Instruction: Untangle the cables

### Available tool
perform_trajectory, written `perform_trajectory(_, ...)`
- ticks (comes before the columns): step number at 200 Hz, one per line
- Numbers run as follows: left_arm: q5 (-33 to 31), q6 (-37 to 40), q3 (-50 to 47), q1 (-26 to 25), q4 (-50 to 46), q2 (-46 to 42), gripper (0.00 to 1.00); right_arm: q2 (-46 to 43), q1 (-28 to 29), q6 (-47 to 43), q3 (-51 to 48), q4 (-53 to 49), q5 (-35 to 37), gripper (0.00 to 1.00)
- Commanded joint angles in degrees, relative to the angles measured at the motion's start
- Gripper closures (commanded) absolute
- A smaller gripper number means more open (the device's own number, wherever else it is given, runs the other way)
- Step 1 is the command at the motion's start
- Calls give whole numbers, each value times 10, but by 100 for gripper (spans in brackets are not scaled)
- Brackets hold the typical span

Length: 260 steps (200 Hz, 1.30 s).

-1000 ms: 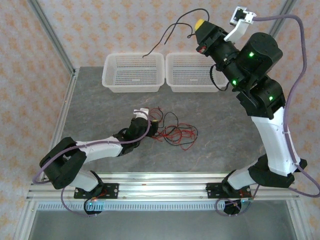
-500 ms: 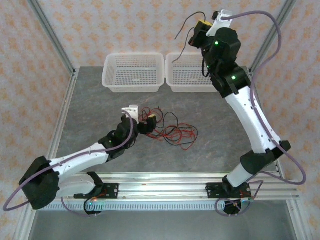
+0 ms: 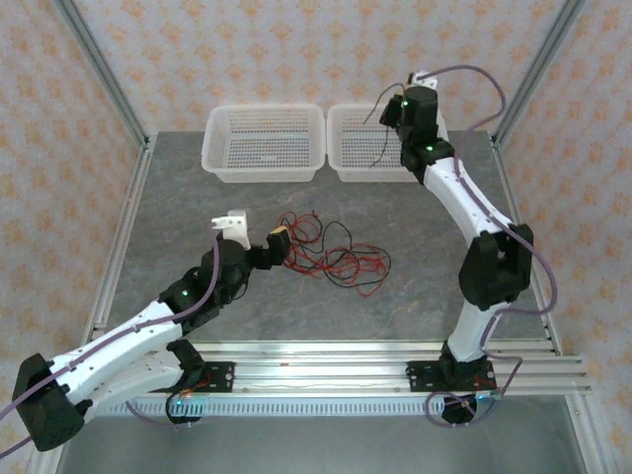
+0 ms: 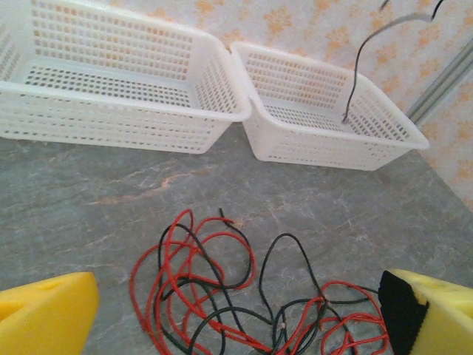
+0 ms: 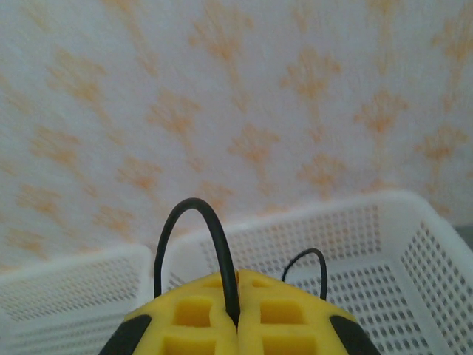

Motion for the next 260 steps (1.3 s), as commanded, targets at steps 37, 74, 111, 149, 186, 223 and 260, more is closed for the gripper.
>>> perform_trajectory(37, -48, -48, 24, -3, -100, -20, 4, 152, -16, -4, 58, -67, 33, 100)
perform_trajectory(74, -85, -72, 47, -3, -153, -13, 5, 251, -18, 2, 177, -196, 65, 100)
perform_trajectory(111, -104, -99, 82, -2, -201, 9, 4, 322, -18, 8, 309, -323, 82, 73)
perform_trajectory(149, -110, -138, 134, -1, -269, 60, 4, 303, -18, 7, 343, -361, 89, 25)
perform_trajectory(186, -93, -155, 159, 0, -295, 94, 5, 275, -17, 3, 382, -435, 105, 6)
perform_trajectory(223, -62, -161, 168, 7, -302, 120, 6, 211, -17, 10, 384, -512, 75, 0)
perform_trajectory(260, 15, -141, 176, 33, -286, 164, 11, 80, -3, 12, 273, -520, 48, 0)
